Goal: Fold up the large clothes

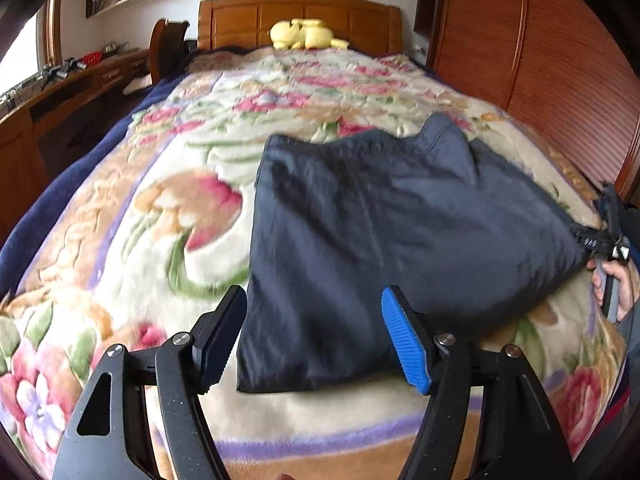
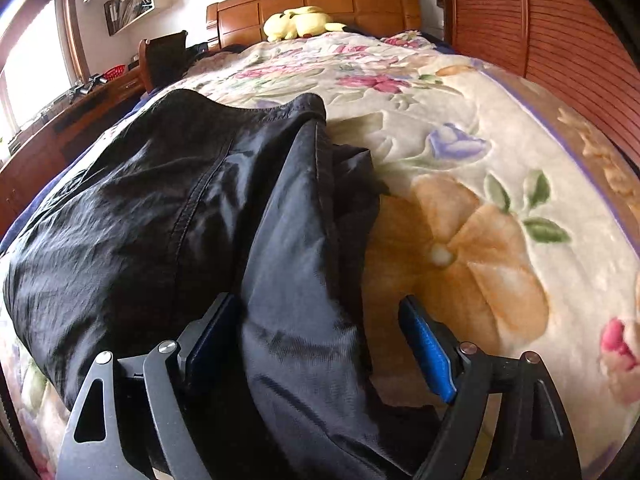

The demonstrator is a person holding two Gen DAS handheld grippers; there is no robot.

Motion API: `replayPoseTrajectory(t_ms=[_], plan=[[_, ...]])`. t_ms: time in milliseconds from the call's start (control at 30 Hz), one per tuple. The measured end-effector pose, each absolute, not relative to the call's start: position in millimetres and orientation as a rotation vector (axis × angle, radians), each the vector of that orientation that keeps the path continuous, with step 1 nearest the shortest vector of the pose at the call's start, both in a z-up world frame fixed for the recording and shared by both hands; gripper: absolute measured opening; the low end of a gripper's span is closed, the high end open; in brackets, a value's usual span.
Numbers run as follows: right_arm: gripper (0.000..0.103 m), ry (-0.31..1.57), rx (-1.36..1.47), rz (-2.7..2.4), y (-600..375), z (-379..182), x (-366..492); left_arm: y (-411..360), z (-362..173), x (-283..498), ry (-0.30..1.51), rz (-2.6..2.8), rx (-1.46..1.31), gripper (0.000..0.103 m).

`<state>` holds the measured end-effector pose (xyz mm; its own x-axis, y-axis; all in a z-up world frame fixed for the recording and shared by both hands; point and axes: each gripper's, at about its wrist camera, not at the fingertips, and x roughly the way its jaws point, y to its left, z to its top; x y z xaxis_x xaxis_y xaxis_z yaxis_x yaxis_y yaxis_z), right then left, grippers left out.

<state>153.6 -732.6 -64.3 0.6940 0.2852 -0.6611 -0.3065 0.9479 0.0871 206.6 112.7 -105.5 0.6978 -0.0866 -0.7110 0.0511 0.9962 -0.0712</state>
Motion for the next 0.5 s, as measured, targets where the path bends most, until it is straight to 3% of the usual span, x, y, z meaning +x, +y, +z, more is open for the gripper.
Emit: replayPoseTrajectory(t_ms=[500], plan=[[0.084, 0.693, -0.053, 0.328, -730, -67, 142, 120, -132, 207, 0.849, -0.039, -0.063, 0.071]])
